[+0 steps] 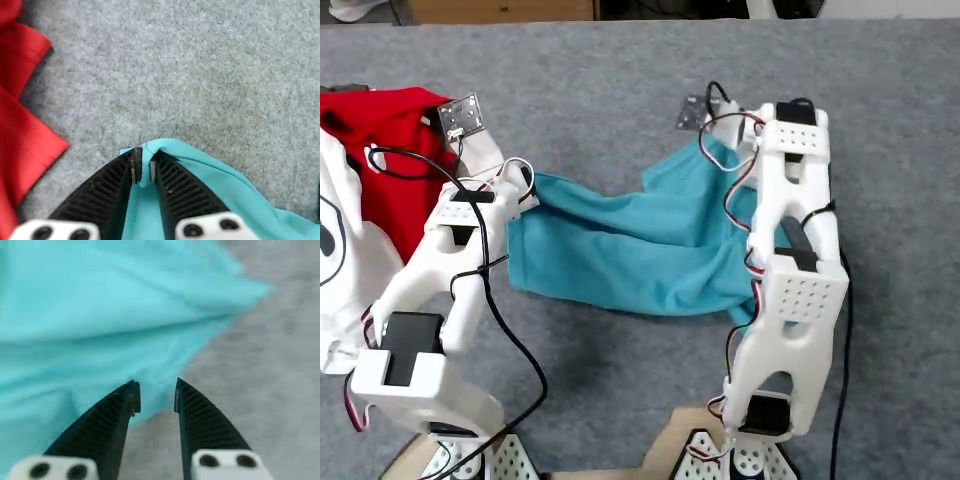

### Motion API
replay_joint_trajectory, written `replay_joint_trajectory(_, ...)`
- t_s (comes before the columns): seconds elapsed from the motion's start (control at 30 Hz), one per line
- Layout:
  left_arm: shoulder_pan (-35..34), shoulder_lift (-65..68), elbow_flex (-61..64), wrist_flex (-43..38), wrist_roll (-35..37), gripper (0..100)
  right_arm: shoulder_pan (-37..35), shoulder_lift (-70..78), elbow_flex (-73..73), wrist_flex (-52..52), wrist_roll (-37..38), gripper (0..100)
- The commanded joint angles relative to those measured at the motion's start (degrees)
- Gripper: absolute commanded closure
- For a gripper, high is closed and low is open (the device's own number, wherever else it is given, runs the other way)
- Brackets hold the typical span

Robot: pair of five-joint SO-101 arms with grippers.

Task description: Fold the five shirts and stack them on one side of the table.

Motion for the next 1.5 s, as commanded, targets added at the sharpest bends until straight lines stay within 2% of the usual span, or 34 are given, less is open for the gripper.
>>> replay_joint_trajectory(0.0, 0.4, -0.4, -2.2, -0.7, -0.4, 98, 1.0, -4.2, 3.2, 3.4, 0.6, 86.4)
replay_joint_trajectory(0.1, 0.4, -0.4, -2.2, -0.7, -0.4, 98, 1.0, -4.5, 9.5, 3.8, 0.9, 86.4)
replay_joint_trajectory(0.23, 0.4, -0.4, -2.2, -0.6, -0.4, 98, 2.2, -5.0, 16.1, 5.4, 4.9, 86.4)
replay_joint_trajectory(0.57, 0.4, -0.6, -1.5, -0.6, -0.4, 98, 12.3, -9.6, 19.2, 22.5, 15.9, 86.4)
replay_joint_trajectory(0.73, 0.4, -0.6, -1.5, -0.6, -0.4, 98, 16.3, -15.7, 23.0, 29.2, 20.0, 86.4)
replay_joint_trajectory(0.9, 0.4, -0.6, -1.5, -0.6, -0.4, 98, 16.1, -27.2, 28.9, 28.9, 20.7, 86.4)
replay_joint_trajectory(1.03, 0.4, -0.6, -1.5, -0.6, -0.4, 98, 14.1, -35.9, 29.0, 24.2, 19.7, 86.4)
replay_joint_trajectory(1.2, 0.4, -0.6, -1.5, -0.6, -0.4, 98, 8.0, -38.5, 28.2, 9.0, 9.1, 86.3)
replay_joint_trajectory(1.33, 0.4, -0.6, -1.3, -0.6, -0.4, 98, 2.2, -34.2, 24.9, 1.3, 3.5, 86.2)
replay_joint_trajectory(1.47, 0.4, -0.6, -1.3, -0.6, -0.4, 98, -2.2, -23.3, 18.5, -8.5, -1.5, 86.1)
